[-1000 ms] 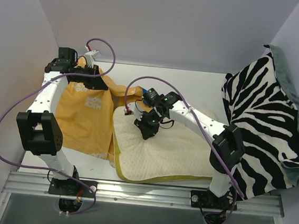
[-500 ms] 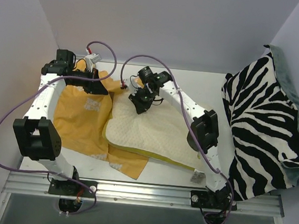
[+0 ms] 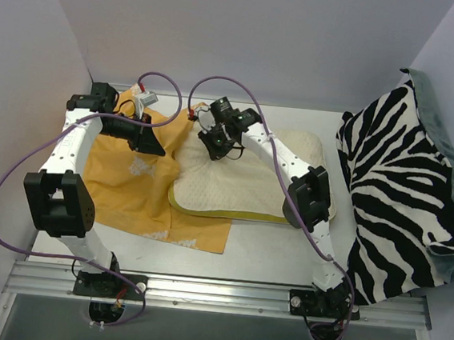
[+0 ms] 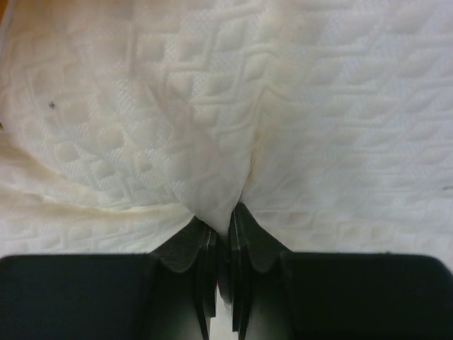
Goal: Put the pillow into the pillowcase
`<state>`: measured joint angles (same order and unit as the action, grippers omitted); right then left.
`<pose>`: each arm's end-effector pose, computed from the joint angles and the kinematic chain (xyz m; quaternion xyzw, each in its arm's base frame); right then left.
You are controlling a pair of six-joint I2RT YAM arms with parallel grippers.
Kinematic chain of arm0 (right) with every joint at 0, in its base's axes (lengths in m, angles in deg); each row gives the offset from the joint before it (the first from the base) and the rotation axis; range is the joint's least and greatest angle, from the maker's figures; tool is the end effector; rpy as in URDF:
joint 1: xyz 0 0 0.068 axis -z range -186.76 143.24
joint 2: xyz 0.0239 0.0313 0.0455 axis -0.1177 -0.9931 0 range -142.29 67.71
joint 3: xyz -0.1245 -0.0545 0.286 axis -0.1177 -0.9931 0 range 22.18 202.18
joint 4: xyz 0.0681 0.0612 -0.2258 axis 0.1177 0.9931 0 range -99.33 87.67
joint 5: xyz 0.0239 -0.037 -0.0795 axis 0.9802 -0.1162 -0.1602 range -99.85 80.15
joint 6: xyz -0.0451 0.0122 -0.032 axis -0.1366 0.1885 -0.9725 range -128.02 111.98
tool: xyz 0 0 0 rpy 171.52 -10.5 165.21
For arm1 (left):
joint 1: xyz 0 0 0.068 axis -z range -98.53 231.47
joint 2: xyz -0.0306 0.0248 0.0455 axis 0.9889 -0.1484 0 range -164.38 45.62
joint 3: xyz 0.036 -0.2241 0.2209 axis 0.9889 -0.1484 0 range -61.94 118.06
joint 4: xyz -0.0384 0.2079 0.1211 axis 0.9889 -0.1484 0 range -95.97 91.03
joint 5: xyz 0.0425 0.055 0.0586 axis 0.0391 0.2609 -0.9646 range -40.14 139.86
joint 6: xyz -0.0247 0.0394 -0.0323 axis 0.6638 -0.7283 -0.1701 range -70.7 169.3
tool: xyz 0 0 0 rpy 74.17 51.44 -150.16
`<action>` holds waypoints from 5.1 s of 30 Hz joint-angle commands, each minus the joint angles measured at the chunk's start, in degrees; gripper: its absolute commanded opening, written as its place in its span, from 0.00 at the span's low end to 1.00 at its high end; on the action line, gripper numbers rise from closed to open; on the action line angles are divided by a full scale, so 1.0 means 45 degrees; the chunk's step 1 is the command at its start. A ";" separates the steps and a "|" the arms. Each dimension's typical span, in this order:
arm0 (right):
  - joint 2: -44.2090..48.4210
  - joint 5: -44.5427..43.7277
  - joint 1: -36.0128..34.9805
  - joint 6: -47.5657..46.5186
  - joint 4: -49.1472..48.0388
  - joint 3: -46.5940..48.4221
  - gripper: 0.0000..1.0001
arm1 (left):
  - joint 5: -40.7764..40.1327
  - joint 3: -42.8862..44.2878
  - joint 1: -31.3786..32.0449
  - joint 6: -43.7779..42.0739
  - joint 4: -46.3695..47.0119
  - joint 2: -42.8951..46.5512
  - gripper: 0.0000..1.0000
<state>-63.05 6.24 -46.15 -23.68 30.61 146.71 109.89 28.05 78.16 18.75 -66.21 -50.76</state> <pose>0.4030 0.3451 0.3019 -0.4709 0.7905 0.2031 0.3349 0.3134 -0.0162 0.3653 0.2711 0.8162 -0.4378 0.2621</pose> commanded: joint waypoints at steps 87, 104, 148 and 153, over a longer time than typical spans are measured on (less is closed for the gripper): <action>0.1515 0.0168 0.0553 1.1740 -0.5360 -0.2514 0.00 | -0.0176 -0.3847 0.3256 0.1141 0.3125 0.2200 0.01; 0.4076 0.4549 0.1741 0.9715 -0.5715 -0.6954 0.64 | -0.4895 -0.1759 0.1459 0.3641 0.5661 0.1888 0.73; 0.5951 0.3318 -0.0893 0.3343 -0.6512 -0.8414 0.00 | -0.1643 0.3384 0.4310 1.1528 1.2221 -0.4852 0.00; 0.6226 0.2460 -0.0680 0.3226 -0.6806 -0.8806 0.00 | -0.1524 0.3399 0.4388 1.3406 1.4217 -0.5827 0.00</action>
<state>-37.48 16.06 -49.30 -9.97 4.36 107.65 100.08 42.30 98.33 69.20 -17.69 -76.90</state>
